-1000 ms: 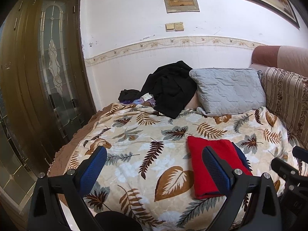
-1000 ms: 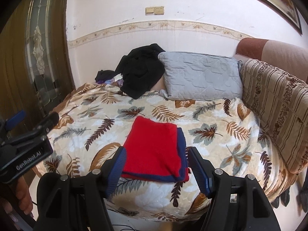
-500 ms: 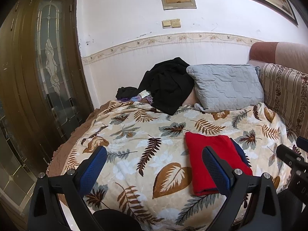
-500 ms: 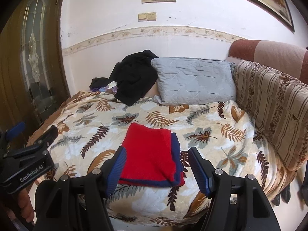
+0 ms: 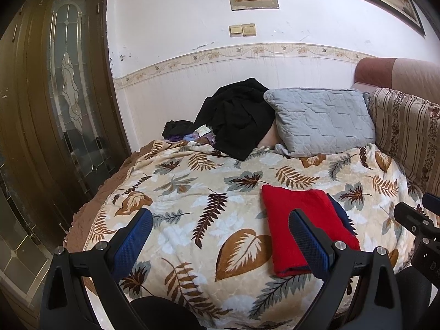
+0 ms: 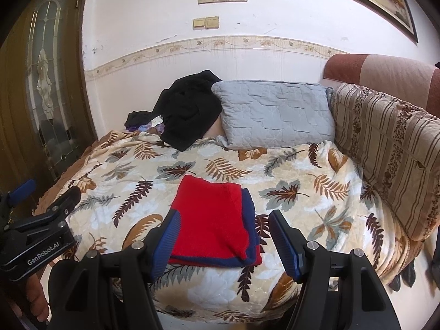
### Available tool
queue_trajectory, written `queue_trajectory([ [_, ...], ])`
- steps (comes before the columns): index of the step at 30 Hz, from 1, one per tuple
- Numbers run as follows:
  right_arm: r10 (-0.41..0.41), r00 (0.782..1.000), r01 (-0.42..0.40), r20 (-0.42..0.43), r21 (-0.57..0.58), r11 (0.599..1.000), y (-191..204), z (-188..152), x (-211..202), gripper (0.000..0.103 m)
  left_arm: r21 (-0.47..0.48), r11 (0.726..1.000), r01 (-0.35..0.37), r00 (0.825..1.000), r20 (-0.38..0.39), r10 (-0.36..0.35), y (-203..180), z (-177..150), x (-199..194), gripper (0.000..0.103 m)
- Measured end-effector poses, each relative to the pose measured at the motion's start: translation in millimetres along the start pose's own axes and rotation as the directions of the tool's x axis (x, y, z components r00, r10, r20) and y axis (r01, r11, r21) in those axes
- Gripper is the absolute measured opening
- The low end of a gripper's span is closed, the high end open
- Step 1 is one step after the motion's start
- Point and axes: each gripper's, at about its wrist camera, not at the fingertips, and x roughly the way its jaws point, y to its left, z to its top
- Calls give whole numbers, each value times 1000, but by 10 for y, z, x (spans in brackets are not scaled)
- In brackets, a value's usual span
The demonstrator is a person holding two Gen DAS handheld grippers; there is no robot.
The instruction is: Fold small clothes
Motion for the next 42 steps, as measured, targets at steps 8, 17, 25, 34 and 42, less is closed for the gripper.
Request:
queue_trajectory([
  [8, -18, 999, 17, 30, 25, 1000, -138, -1, -75, 70, 8, 1000, 27, 999, 17, -28, -66, 66, -85, 99],
  [17, -16, 998, 13, 62, 58, 998, -266, 16, -186, 70, 22, 998, 51, 997, 58, -52, -131, 159, -296, 99],
  [25, -20, 998, 15, 65, 76, 997, -339, 12, -188, 70, 39, 996, 79, 996, 47, -81, -197, 169, -295, 99],
  [34, -25, 997, 20, 72, 69, 997, -321, 37, -160, 70, 37, 994, 108, 993, 38, -109, -220, 187, -254, 99],
  [42, -32, 997, 28, 66, 58, 998, -289, 32, -185, 70, 39, 993, 110, 993, 40, -111, -216, 187, -286, 99],
])
